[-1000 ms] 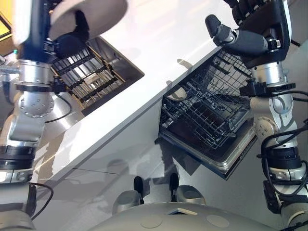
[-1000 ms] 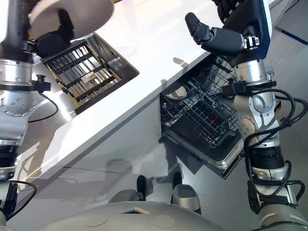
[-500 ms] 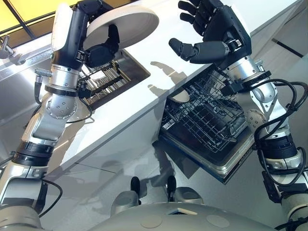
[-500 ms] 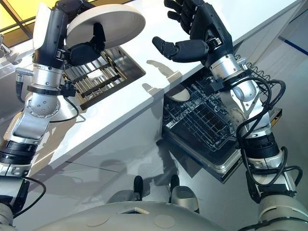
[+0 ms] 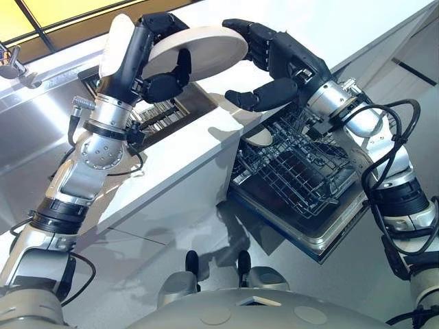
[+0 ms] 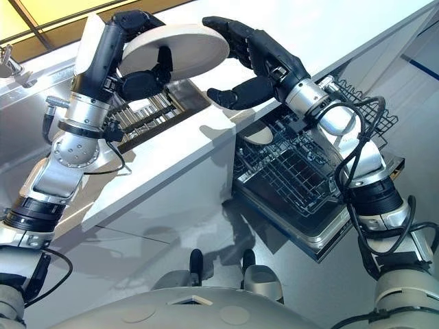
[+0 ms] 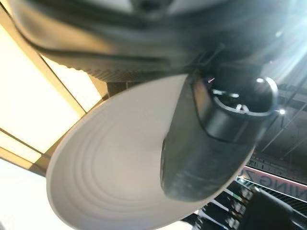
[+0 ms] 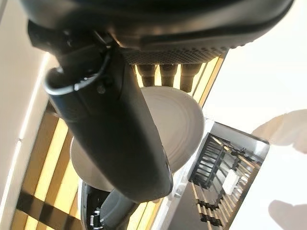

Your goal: Pick up plates and place into dishwasher.

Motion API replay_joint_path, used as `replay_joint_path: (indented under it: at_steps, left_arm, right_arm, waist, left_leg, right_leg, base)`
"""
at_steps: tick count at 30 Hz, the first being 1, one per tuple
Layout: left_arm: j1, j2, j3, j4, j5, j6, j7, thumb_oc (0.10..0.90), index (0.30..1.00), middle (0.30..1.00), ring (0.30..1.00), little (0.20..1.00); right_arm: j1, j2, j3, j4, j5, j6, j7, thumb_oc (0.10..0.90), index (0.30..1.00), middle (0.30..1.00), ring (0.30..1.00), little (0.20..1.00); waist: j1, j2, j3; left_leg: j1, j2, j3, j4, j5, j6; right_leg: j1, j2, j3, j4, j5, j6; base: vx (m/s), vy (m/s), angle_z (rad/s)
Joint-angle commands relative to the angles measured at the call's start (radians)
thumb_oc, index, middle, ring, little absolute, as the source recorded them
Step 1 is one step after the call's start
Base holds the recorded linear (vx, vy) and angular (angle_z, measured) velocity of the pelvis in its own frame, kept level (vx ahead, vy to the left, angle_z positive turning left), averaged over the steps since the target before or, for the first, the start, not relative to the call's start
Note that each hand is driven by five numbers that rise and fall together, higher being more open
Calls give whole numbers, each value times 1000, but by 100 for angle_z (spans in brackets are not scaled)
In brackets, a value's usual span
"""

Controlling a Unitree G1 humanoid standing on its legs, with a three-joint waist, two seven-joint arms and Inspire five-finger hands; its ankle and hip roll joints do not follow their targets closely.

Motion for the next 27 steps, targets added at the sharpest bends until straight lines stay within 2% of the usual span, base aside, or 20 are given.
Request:
replay_joint_path:
  at_steps: [1, 9, 12, 13, 14, 15, 27]
  left_arm:
    - [-151, -16, -36, -96, -77, -58, 14, 100, 300, 300, 300, 200]
    - [-159, -62, -95, -107, -113, -39, -22, 100, 300, 300, 300, 200]
    - [-153, -72, -111, -108, -118, -39, -35, 100, 300, 300, 300, 200]
    - [-151, -76, -113, -108, -118, -40, -38, 100, 300, 300, 300, 200]
    - [-149, -78, -115, -107, -121, -42, -46, 100, 300, 300, 300, 200]
    - [-149, -77, -118, -107, -128, -41, -49, 100, 300, 300, 300, 200]
    - [-153, -87, -157, -100, -169, -9, -62, 100, 300, 300, 300, 200]
  right_arm:
    - [-146, 5, 18, 11, 17, -63, 0, 800, 900, 900, 900, 900]
    - [-180, 51, 67, 20, 33, -64, -35, 800, 900, 900, 900, 900]
    - [-189, 64, 83, 27, 49, -47, -6, 800, 900, 900, 900, 900]
    - [-188, 67, 87, 30, 57, -42, 6, 372, 533, 533, 533, 472]
    - [-188, 69, 90, 31, 67, -34, 21, 267, 444, 444, 444, 367]
    - [-187, 65, 95, 30, 76, -31, 32, 100, 300, 300, 300, 200]
    - [-165, 64, 112, 45, 89, -47, 45, 100, 300, 300, 300, 200]
  waist:
    - [16, 6, -148]
    - [25, 6, -147]
    - [29, 7, -145]
    - [31, 7, -146]
    - [32, 6, -146]
    - [33, 6, -146]
    - [37, 4, -139]
  left_leg:
    - [23, -14, 81, 8, -79, -11]
    - [19, -14, 77, 8, -78, -8]
    - [18, -15, 74, 9, -77, -7]
    - [18, -15, 74, 9, -78, -7]
    - [17, -15, 73, 9, -78, -6]
    - [17, -15, 71, 10, -78, -6]
    - [18, -18, 59, 14, -82, 1]
  right_leg:
    - [-48, 66, -15, 166, -131, 46]
    - [-48, 64, -14, 161, -126, 47]
    - [-49, 65, -15, 162, -127, 46]
    - [-48, 65, -17, 162, -128, 45]
    - [-48, 65, -18, 162, -129, 44]
    - [-47, 65, -18, 162, -129, 44]
    - [-45, 62, -18, 164, -131, 40]
  base:
    - [0, 0, 0]
    - [0, 0, 0]
    - [0, 0, 0]
    - [33, 0, 2]
    - [0, 0, 0]
    - [32, -2, 5]
    - [21, -10, 7]
